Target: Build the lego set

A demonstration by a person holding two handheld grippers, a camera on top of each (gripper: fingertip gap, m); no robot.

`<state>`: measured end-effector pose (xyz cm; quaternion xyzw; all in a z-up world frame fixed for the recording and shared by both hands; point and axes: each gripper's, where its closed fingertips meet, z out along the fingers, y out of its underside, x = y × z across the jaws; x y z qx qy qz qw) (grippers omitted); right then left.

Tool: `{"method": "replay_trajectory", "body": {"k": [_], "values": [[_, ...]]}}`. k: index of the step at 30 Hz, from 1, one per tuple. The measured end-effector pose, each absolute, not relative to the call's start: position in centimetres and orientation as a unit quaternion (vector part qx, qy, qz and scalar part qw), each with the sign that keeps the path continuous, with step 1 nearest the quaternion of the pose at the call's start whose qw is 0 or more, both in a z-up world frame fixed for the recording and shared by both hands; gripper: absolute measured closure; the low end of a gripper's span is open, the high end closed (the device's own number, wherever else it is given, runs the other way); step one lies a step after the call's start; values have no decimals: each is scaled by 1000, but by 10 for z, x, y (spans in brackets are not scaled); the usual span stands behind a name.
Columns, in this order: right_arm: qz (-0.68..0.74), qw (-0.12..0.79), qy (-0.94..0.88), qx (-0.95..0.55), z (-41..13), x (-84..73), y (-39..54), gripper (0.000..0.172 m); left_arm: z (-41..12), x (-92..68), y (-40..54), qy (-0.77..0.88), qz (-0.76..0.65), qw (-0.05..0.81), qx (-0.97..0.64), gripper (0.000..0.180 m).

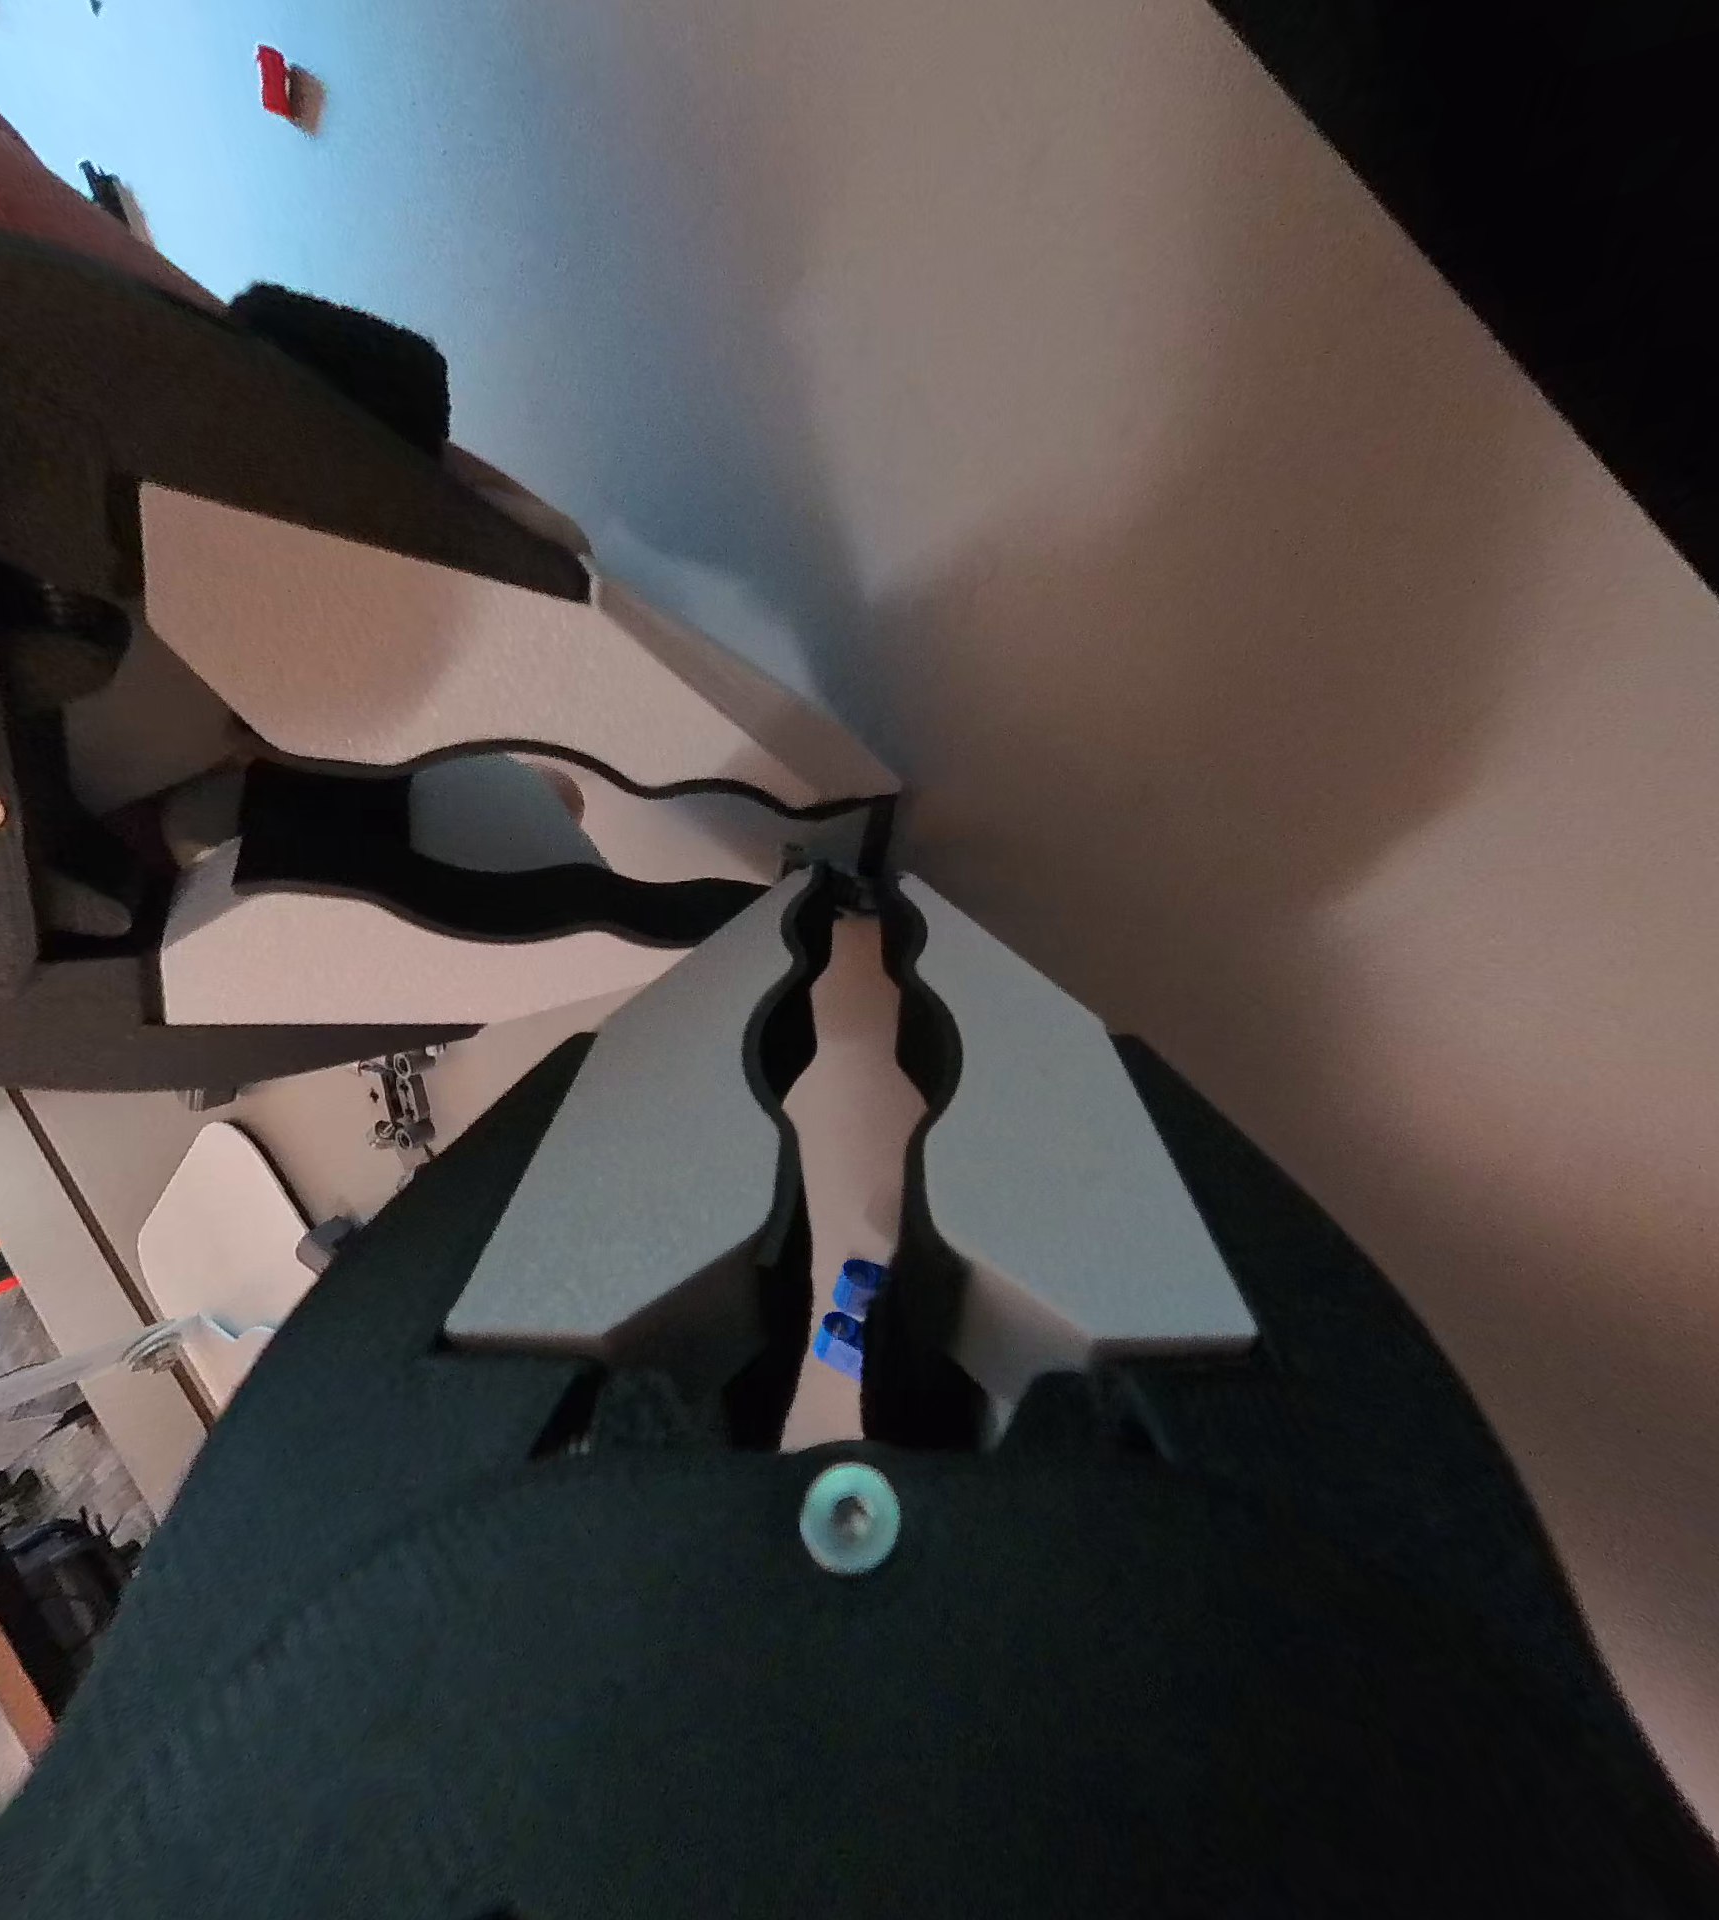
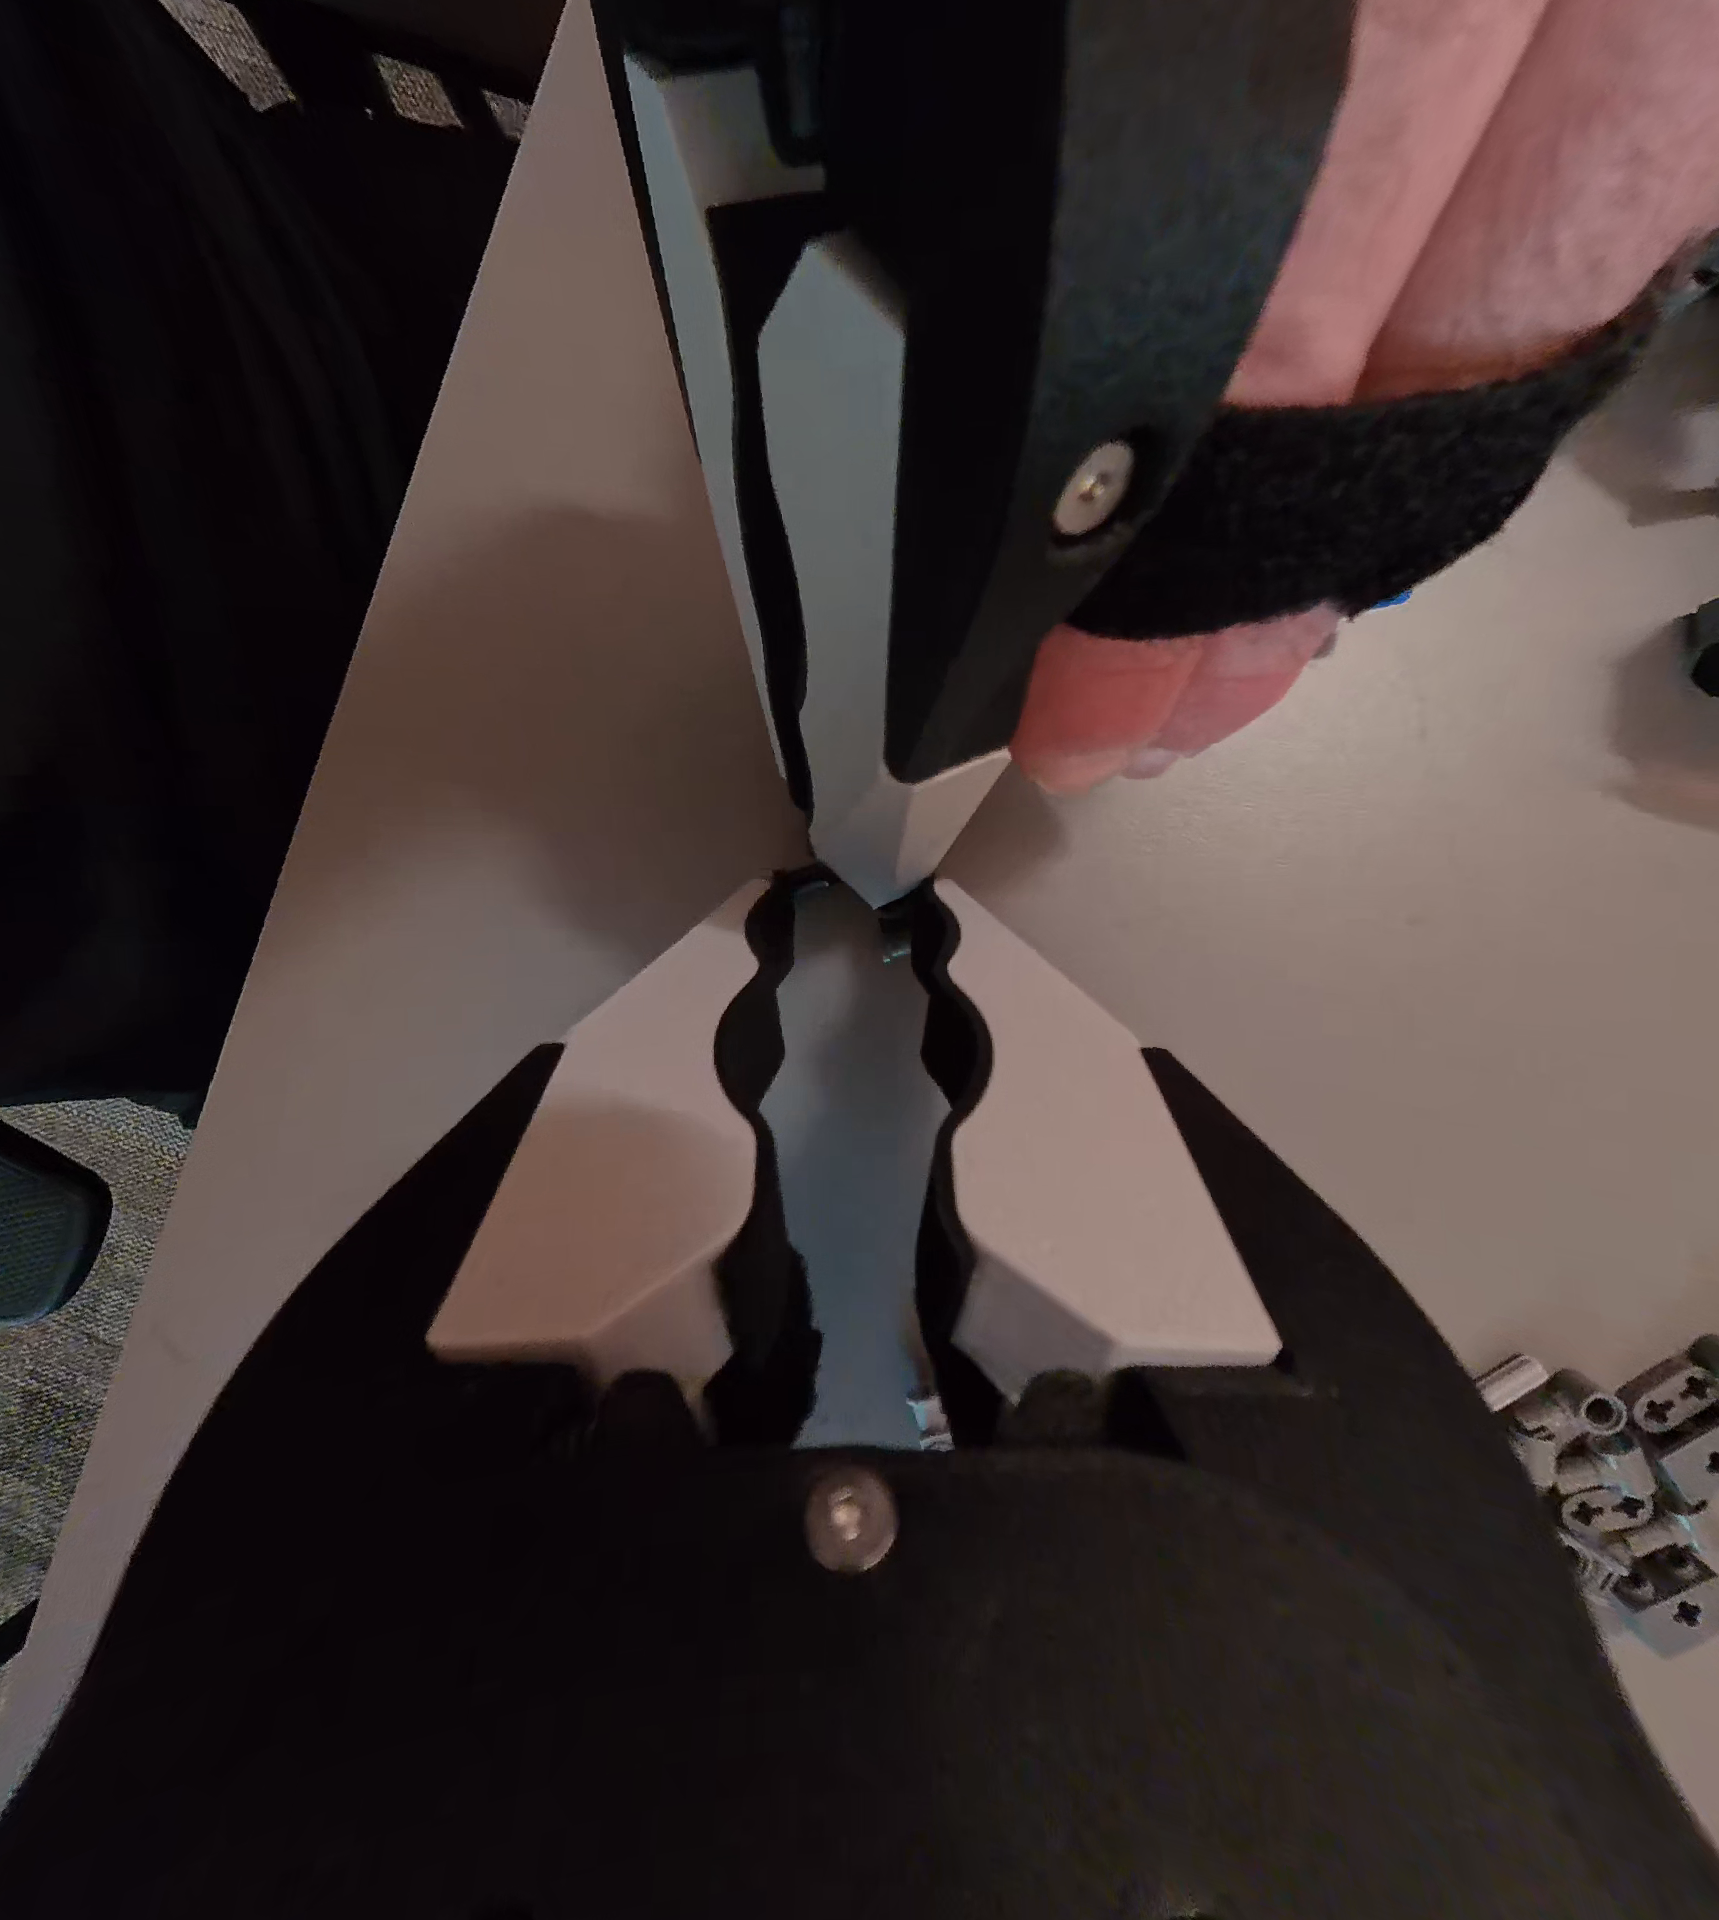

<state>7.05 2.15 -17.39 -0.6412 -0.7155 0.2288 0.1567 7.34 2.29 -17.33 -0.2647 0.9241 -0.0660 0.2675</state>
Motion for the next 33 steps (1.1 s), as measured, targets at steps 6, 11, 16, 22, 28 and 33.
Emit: {"method": "replay_trajectory", "body": {"k": [6, 11, 16, 22, 28, 33], "values": [[222, 165, -714, -643, -174, 69, 25, 157, -173, 74, 23, 922, -65, 272, -267, 174], [222, 169, -710, -646, -174, 70, 25, 157, -173, 74, 23, 922, -64, 273, -266, 174], [223, 180, -703, -651, -174, 70, 24, 157, -173, 74, 23, 922, -58, 278, -265, 174], [226, 191, -700, -650, -174, 73, 24, 157, -170, 76, 23, 910, -44, 302, -282, 171], [220, 194, -701, -650, -174, 79, 25, 157, -157, 71, 32, 895, -22, 330, -298, 166], [210, 191, -702, -653, -174, 87, 32, 157, -149, 69, 49, 879, -13, 352, -320, 168]]}}
